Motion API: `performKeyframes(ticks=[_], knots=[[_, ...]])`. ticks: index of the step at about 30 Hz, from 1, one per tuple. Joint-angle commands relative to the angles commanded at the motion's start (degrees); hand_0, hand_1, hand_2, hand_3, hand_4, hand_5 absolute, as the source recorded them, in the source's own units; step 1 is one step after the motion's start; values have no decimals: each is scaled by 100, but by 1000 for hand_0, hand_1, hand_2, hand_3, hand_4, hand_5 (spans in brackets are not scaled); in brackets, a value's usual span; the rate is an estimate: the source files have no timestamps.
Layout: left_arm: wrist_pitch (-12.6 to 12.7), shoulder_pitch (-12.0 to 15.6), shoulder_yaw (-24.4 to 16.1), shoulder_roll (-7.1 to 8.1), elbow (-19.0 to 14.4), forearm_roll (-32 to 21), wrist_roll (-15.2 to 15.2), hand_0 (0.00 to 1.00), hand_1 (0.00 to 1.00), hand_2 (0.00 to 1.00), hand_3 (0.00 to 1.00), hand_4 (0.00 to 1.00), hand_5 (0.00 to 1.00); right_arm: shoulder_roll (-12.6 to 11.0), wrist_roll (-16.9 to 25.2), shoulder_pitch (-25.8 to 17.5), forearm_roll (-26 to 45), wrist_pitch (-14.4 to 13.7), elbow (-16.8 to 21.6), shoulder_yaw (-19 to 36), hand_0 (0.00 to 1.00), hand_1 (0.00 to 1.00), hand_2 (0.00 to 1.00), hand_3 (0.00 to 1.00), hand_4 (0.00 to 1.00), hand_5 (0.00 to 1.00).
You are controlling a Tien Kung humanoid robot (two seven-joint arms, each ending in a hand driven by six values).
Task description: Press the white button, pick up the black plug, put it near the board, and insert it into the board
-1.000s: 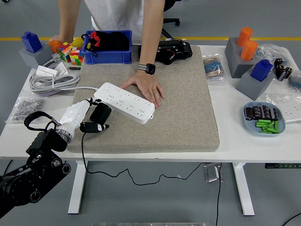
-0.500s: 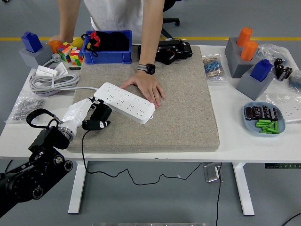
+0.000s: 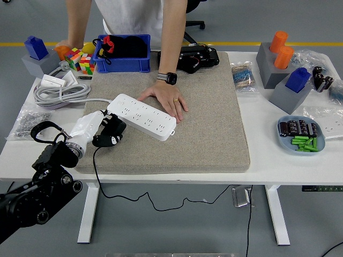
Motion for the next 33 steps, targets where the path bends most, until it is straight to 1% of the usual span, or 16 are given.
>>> performKeyframes(ticks=[1, 2, 7, 8, 13, 14, 25, 26, 33], knots=[[25, -2, 2, -1, 7, 6, -16, 544, 560, 546, 630, 648, 11, 1, -1, -1, -3, 0, 0, 0, 806, 718, 716, 664, 727, 486], [38, -3, 5, -2, 12, 11, -25, 369, 361, 430, 604, 548, 2, 1, 0, -1, -2, 0, 0, -2, 806, 717, 716, 662, 727, 486], [95, -5, 21, 0, 52, 27, -99, 369, 361, 430, 604, 548, 2, 6, 2, 2, 1, -4, 2, -5, 806, 717, 716, 662, 727, 486], [102, -4, 22, 0, 58, 24, -110, 236, 224, 348, 591, 421, 2, 7, 2, 2, 1, -5, 2, -5, 806, 718, 716, 660, 727, 486], [118, 5, 25, 0, 84, -69, -166, 236, 224, 348, 591, 421, 2, 7, 2, -7, -1, -8, -1, -12, 806, 718, 716, 660, 727, 486], [118, 6, 21, 0, 84, -67, -169, 189, 145, 260, 573, 384, 2, 6, 2, -7, -1, -8, -2, -14, 807, 717, 716, 660, 728, 486], [71, -3, -8, 6, 44, -135, -216, 185, 140, 246, 570, 374, 2, 9, 4, -3, 4, -14, -1, 1, 807, 716, 715, 660, 727, 485], [68, -2, -10, 6, 34, -134, -222, 182, 130, 233, 568, 369, 2, 8, 5, -5, 2, -14, 0, 0, 806, 715, 713, 659, 727, 487], [26, -41, -44, 37, -108, -183, -199, 181, 127, 229, 567, 368, 2, 13, 9, -7, 6, -18, 4, 0, 806, 714, 713, 659, 727, 486]])
